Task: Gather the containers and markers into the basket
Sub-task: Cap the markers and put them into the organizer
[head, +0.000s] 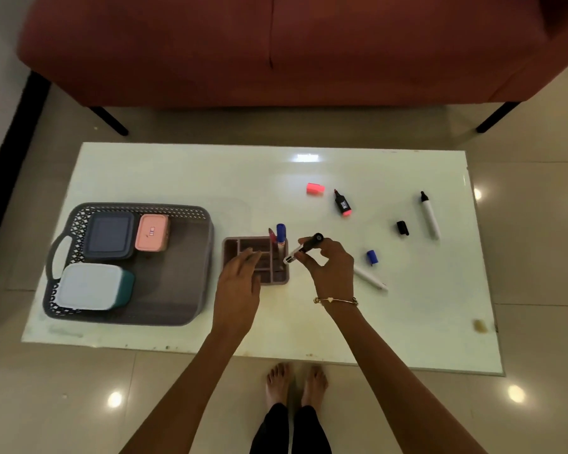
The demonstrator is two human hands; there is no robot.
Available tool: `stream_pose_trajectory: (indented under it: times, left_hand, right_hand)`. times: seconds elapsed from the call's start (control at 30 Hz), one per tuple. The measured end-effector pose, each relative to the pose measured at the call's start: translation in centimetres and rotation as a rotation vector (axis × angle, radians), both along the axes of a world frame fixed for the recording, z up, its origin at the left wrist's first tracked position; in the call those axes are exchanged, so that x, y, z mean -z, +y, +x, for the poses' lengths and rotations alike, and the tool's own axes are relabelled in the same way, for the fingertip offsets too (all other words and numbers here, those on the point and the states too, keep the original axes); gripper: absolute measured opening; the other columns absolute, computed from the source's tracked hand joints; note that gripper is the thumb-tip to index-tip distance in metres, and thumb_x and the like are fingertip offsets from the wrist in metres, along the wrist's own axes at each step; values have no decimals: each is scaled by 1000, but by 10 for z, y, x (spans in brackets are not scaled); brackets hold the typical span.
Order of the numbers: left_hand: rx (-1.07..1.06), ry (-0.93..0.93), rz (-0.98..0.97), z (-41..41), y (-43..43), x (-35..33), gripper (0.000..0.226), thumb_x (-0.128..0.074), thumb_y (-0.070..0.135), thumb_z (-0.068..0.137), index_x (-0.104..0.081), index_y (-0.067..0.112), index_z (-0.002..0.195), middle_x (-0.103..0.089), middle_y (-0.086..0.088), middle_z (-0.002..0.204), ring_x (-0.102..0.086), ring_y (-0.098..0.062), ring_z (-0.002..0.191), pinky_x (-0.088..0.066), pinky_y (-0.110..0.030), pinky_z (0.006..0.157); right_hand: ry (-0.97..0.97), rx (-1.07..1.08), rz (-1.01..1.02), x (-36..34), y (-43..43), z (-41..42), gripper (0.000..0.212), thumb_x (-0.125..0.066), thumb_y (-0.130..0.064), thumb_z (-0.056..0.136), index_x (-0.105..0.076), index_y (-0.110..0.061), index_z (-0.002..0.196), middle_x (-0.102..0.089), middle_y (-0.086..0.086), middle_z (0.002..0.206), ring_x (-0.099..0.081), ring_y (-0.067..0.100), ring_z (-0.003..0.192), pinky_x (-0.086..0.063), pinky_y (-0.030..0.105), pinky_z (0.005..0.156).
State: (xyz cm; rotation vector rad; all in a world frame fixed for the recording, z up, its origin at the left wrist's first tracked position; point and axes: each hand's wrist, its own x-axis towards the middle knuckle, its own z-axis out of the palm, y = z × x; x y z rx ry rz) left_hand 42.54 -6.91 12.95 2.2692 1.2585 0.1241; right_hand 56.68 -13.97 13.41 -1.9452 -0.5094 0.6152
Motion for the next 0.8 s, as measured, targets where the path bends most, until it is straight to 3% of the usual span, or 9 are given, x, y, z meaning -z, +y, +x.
stream_pose_trajectory:
  times: [0.13, 0.27, 0.43, 0.67, 0.8]
  left_hand:
    - [-23, -24, -19, -5, 10, 2, 43, -53, 11, 91, -47, 14, 133, -46, -9, 142, -41, -26, 131, -37, -42, 110]
    - [-44, -13, -19, -10, 16, 3, 43, -53, 13, 92, -46, 15, 134, -48, -9, 139, -44, -25, 129, -40, -42, 108]
    - [-8, -19, -25, -9, 11, -1, 42, -53, 12, 91, -47, 14, 133, -51, -10, 136, -47, -25, 126, -39, -39, 108]
    - [11, -152, 58, 28, -28, 1, 32, -69, 5, 79, -65, 7, 111, -69, -14, 106, -65, -30, 100, -53, -40, 87]
    - [-37, -229, -2, 80, -68, 20, 23, -66, 12, 82, -69, 14, 104, -73, -4, 98, -67, -21, 91, -53, -31, 83]
  right_hand:
    - [-67, -101, -172, 22, 17, -14, 29, -74, -14, 74, -67, -3, 100, -67, 16, 104, -57, 29, 101, -43, 35, 88]
    - [-236, -246, -274, 42, 23, -25, 18, -66, -9, 79, -68, 1, 94, -68, 19, 97, -55, 36, 94, -46, 43, 82]
    - [-265, -334, -419, 52, 20, -26, 26, -66, -21, 81, -67, -5, 102, -63, 15, 103, -51, 30, 98, -42, 38, 83]
    - [-280, -250, -384, 40, -31, 19, 24, -73, -22, 75, -70, -13, 97, -65, 10, 94, -57, 24, 91, -41, 28, 80]
    - [-242, -39, -421, 53, -69, 76, 17, -73, -18, 75, -71, -9, 90, -66, 14, 87, -62, 30, 84, -46, 36, 77]
